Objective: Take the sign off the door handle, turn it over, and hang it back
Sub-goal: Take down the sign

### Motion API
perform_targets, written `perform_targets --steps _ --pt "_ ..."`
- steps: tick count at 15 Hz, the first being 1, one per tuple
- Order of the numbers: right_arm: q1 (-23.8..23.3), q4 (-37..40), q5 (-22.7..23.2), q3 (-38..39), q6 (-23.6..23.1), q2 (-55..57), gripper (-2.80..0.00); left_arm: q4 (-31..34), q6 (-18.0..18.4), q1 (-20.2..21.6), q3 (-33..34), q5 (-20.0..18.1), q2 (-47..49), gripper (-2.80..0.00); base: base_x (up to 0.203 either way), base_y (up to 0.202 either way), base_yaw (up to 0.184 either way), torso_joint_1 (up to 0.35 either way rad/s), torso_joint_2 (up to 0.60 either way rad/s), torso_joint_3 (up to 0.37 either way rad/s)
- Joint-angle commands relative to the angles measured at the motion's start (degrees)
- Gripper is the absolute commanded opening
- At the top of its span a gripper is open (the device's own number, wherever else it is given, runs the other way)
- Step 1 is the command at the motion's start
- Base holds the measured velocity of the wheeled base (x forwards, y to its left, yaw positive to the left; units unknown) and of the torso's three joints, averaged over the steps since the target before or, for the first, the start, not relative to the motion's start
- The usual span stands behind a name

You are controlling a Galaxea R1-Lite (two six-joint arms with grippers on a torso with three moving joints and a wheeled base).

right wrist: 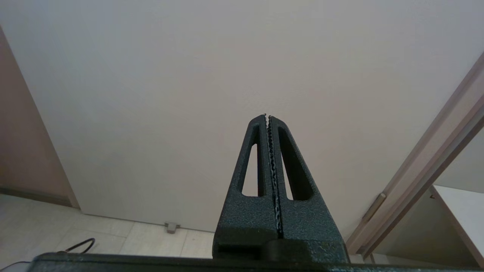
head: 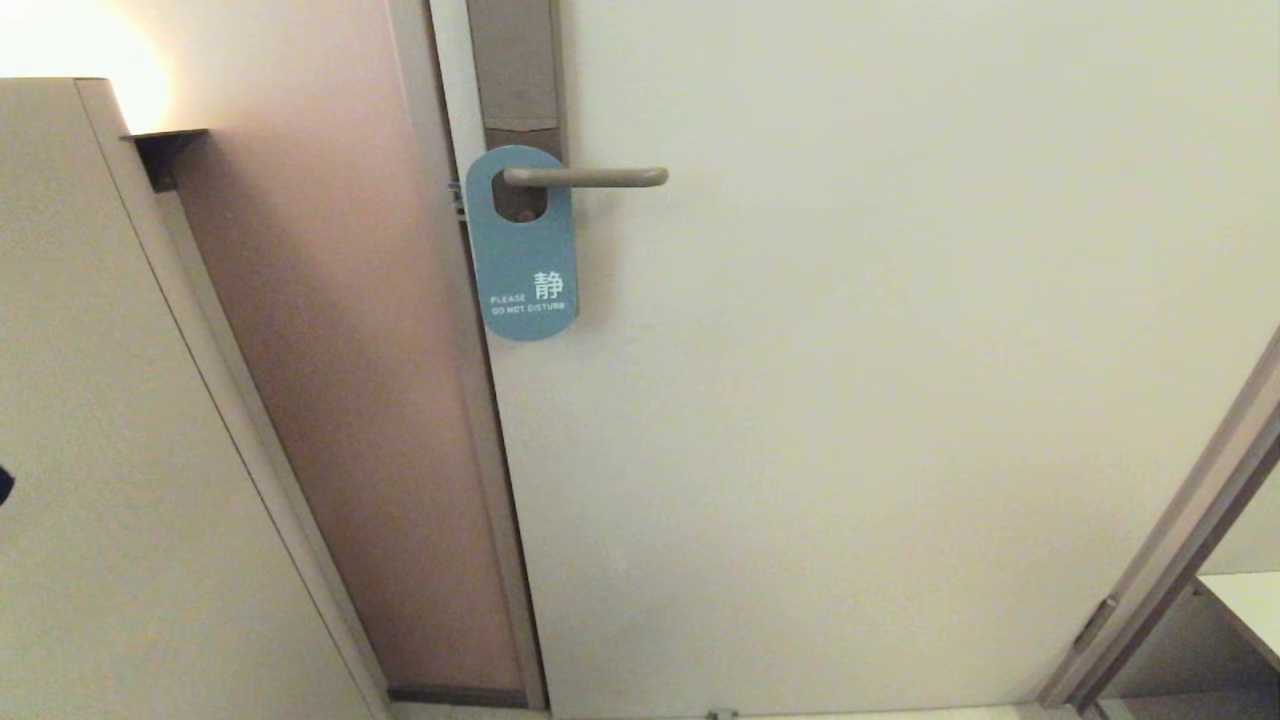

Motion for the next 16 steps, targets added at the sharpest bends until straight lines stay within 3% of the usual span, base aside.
perform_targets --steps 1,4,12,14,16 --pt "0.02 0.01 0.01 0.0 -0.04 0.09 -2.8 -3.25 -0.07 -0.18 -1.47 -0.07 8.33 -2.8 0.0 0.0 0.0 0.0 0.0 0.0" --pt "0.02 0.01 0.05 0.0 -0.04 0.09 -2.8 -4.12 -0.88 -0.18 -2.24 -1.84 11.38 -2.8 0.0 0.0 0.0 0.0 0.0 0.0" --pt "0.02 0.01 0.05 0.0 -0.04 0.09 -2.8 -9.11 -7.64 0.12 -5.89 -6.45 23.22 -2.8 0.0 0.0 0.0 0.0 0.0 0.0" --pt "0.02 0.01 0.05 0.0 -0.04 0.09 -2.8 -11.27 -8.15 1.05 -8.83 -8.71 28.61 -2.8 0.0 0.0 0.0 0.0 0.0 0.0" --pt "0.02 0.01 0.05 0.0 -0.04 0.09 -2.8 -13.09 -8.3 2.96 -13.16 -13.56 33.86 -2.8 0.0 0.0 0.0 0.0 0.0 0.0"
